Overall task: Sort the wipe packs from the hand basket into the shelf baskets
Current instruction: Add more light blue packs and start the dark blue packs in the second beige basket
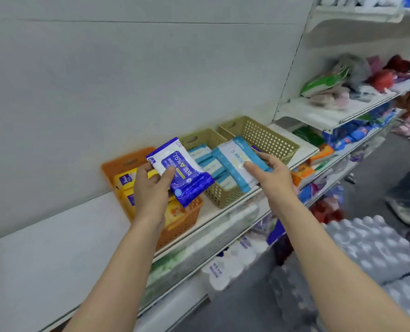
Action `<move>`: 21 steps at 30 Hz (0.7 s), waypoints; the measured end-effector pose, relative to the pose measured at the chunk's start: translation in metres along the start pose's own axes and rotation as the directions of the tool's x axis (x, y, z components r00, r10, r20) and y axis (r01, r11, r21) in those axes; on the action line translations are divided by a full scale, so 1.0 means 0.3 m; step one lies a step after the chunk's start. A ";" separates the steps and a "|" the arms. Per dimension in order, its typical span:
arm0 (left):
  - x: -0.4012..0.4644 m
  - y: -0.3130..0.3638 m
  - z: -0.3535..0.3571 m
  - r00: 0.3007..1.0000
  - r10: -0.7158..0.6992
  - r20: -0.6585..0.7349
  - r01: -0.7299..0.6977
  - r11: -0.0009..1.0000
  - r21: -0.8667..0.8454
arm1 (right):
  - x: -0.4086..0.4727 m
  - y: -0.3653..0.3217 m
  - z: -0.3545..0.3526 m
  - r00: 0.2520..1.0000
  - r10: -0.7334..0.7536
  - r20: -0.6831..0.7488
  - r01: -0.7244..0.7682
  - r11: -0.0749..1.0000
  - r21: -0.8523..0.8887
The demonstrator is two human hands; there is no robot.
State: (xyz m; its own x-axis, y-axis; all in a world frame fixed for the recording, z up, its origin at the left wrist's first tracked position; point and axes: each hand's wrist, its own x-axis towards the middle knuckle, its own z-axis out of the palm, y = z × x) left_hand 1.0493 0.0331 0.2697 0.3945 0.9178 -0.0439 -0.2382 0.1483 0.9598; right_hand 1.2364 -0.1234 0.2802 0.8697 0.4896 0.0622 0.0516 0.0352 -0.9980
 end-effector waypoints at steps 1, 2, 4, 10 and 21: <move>0.026 -0.020 0.028 1.000 -0.011 -0.017 0.011 1.000 -0.002 | 0.062 0.003 -0.021 1.000 0.017 0.011 -0.017 1.000 0.003; 0.051 -0.038 0.057 0.999 -0.020 -0.041 0.020 1.000 -0.005 | 0.127 0.008 -0.037 0.999 0.028 0.035 -0.028 1.000 -0.002; 0.093 -0.076 0.111 0.993 -0.032 -0.114 0.032 0.999 -0.002 | 0.259 0.029 -0.049 0.993 0.044 0.113 -0.038 0.998 -0.059; 0.161 -0.135 0.266 0.931 0.007 -0.365 -0.052 0.992 -0.112 | 0.591 0.111 -0.031 0.834 0.155 0.530 0.076 0.919 -0.388; 0.226 -0.193 0.395 0.803 0.034 -0.595 -0.134 0.983 -0.124 | 0.713 0.248 0.125 0.376 0.312 0.872 0.752 0.447 -0.485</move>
State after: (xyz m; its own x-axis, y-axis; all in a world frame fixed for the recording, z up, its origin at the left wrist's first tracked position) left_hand 1.1950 0.0431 0.2441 -0.2190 0.9613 -0.1673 -0.3975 0.0687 0.9150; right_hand 1.4079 0.0167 0.2194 -0.0847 0.9552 -0.2837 0.9147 -0.0384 -0.4023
